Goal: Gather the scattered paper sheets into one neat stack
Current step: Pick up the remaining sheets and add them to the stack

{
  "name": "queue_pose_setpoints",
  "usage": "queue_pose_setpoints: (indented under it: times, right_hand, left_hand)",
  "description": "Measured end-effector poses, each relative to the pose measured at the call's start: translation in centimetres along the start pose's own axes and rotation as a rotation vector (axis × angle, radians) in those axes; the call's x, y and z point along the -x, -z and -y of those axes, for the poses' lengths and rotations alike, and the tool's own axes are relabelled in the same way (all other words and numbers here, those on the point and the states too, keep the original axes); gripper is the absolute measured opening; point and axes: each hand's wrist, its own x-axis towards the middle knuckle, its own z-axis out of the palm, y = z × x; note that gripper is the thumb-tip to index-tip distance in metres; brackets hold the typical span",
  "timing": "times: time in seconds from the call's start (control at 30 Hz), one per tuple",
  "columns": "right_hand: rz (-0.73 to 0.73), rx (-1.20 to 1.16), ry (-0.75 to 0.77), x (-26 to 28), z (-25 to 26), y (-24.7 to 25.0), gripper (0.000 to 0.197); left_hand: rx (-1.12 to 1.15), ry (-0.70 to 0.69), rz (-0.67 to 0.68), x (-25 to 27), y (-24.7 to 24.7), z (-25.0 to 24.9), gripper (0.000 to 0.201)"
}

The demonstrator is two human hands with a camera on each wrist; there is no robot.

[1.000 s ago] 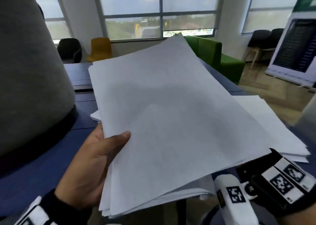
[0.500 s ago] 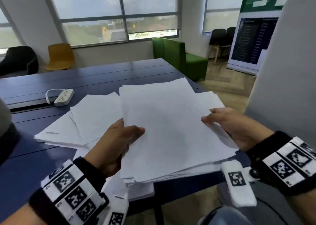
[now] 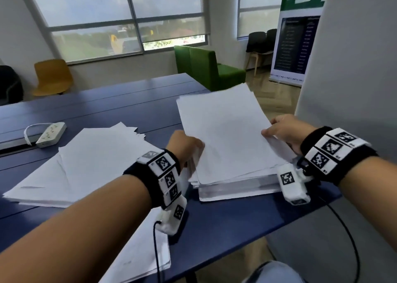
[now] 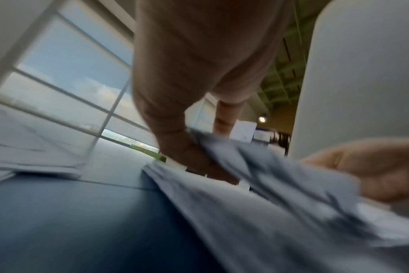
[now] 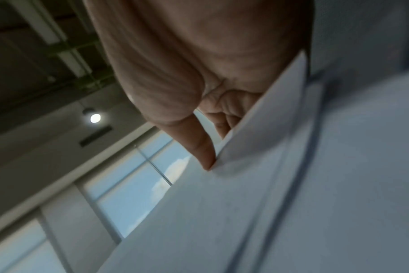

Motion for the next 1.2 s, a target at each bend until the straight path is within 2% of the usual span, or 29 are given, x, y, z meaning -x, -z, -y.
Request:
queue_pose_setpoints:
  times: [0.07,0.13,0.3,0.4,0.53,0.63,0.7,0.77,0.83,0.93,1.03,1.13,1.2]
  right_hand:
    - [-0.004,0.296,-0.028,-1.1,-1.3,-0.6,0.025]
    - [0.021,0.475,-0.034,-1.5,-2.2,-1.0,0.022]
    - [0.016,0.571,-0.088,-1.3,-2.8,-1.2,0.026]
    - [0.015,0.667,-0.087,-1.0,-2.4,-1.4,0.029]
    - [0.02,0.74,-0.045,-0.3,-1.5,-1.9,0.03]
    - [-0.021,0.848,0.065,0.7,0.0,-2.7,0.024]
    - [-0.114,0.985,0.131,1.5,1.4,-3.6,0.039]
    - [-0.165,1.078,0.242,2.6,3.6,-5.1,0.038]
    - [-0.111,1.053,0.366,3.7,5.7,-7.2,0.033]
    - [0.1,0.841,0.429,5.2,8.9,-11.1,0.034]
    - [0.237,0.705,0.453,5.4,11.2,-15.7,0.043]
    - [0.273,0.675,0.459,5.2,12.8,-20.4,0.045]
    - [0.305,0.691,0.446,5.2,13.7,-23.0,0.043]
  left_hand:
    - [-0.294,0.064,0.028,-0.2,-0.8,0.6,0.023]
    - [-0.481,0.053,0.064,0.2,-1.4,0.7,0.032]
    - [-0.671,-0.015,0.107,1.9,-1.8,0.1,0.038]
    - [-0.65,0.007,0.16,2.8,-2.0,-0.1,0.039]
    - [-0.504,0.029,0.156,3.6,-1.0,-0.4,0.041]
    - [-0.4,0.064,0.146,4.3,1.6,-0.1,0.041]
    - [-0.32,0.08,0.119,5.0,4.2,0.2,0.028]
    - [-0.208,0.091,0.064,5.9,7.6,0.8,0.024]
    - [-0.116,0.099,-0.004,7.1,11.5,1.7,0.021]
    - [-0.111,0.12,-0.135,9.1,17.1,4.0,0.02]
    - [-0.332,0.158,-0.228,11.1,21.3,7.0,0.021]
    - [-0.841,0.199,-0.181,13.9,23.5,9.8,0.032]
    - [-1.087,0.195,-0.141,16.1,23.7,11.7,0.047]
